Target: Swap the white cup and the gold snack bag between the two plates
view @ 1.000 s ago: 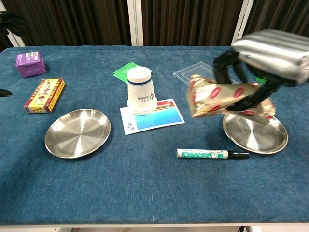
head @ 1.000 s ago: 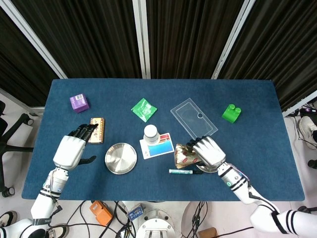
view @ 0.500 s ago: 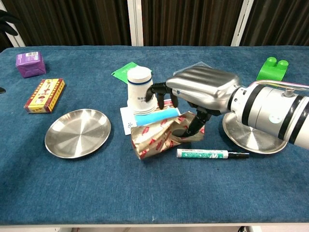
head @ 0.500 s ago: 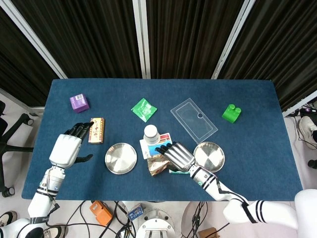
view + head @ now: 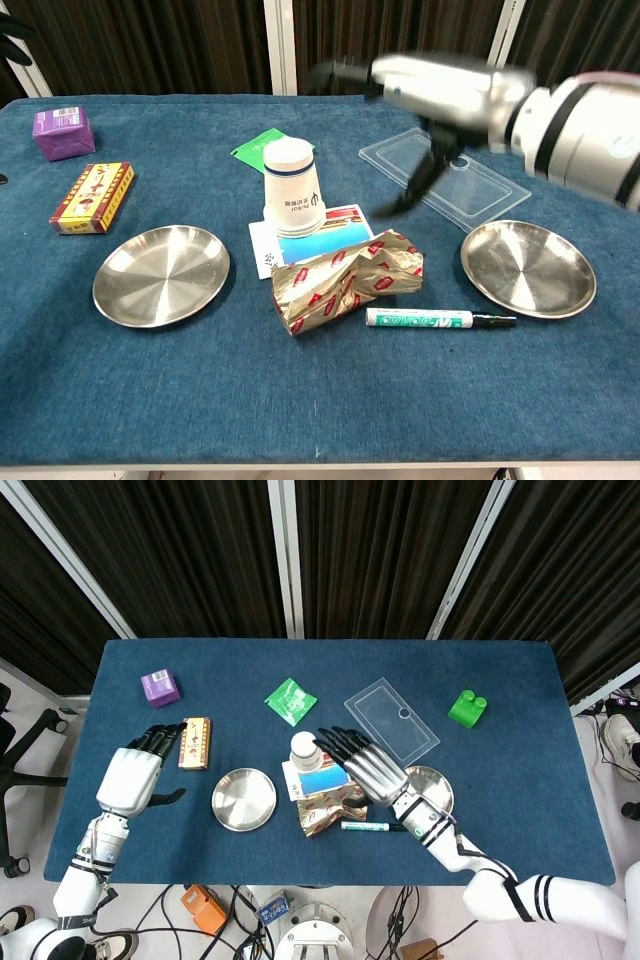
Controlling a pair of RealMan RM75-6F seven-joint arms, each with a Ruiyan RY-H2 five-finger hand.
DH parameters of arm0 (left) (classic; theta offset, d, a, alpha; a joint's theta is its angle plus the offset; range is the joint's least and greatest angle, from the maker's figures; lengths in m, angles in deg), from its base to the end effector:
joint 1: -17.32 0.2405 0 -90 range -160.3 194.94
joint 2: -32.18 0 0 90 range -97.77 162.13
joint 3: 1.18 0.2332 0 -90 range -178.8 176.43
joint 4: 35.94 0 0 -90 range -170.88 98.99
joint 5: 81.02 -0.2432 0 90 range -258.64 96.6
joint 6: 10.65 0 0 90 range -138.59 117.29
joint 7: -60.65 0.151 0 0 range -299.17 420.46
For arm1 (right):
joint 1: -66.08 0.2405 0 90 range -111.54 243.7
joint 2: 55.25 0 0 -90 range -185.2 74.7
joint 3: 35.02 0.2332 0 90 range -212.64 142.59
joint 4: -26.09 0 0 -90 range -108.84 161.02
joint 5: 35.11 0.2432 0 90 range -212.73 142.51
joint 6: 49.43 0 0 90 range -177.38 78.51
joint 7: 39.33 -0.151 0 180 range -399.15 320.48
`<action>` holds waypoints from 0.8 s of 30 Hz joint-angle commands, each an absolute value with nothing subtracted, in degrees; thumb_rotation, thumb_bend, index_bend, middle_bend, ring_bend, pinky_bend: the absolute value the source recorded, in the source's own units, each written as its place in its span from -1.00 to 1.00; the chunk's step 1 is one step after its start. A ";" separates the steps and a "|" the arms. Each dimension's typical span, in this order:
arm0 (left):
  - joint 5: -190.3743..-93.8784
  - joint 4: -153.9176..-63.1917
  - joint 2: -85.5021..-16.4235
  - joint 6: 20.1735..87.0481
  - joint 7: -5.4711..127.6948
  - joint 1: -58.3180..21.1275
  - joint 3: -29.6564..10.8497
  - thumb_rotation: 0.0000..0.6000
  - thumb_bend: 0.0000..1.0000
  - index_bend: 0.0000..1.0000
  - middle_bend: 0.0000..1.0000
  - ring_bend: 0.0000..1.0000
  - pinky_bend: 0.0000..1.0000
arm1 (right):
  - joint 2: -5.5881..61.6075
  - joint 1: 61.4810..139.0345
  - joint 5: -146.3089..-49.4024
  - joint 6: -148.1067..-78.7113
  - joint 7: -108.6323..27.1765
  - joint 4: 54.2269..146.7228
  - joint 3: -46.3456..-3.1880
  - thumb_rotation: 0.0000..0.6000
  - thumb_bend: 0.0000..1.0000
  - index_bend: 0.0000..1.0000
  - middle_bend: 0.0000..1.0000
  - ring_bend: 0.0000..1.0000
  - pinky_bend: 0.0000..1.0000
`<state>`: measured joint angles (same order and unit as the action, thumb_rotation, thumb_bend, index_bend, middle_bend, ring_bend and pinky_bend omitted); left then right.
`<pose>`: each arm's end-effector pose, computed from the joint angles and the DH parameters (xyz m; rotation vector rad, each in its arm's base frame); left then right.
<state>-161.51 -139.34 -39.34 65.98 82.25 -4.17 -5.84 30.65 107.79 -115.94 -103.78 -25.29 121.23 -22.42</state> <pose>-0.1863 0.2527 0.0516 -1.6345 -0.7900 -0.9746 -0.0551 -0.3044 -0.0400 2.0583 -0.8314 1.2257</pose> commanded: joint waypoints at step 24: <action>-157.80 -138.14 -37.33 62.21 79.66 -5.15 -7.30 1.00 -0.95 -0.83 -0.69 -0.67 -0.16 | 44.99 128.03 -85.59 -92.39 -3.10 101.15 -19.77 1.00 -0.16 0.05 -0.09 -0.06 -0.04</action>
<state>-157.81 -138.10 -37.36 62.23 79.65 -5.16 -7.33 44.90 127.92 -85.19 -92.37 -2.64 101.33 -19.52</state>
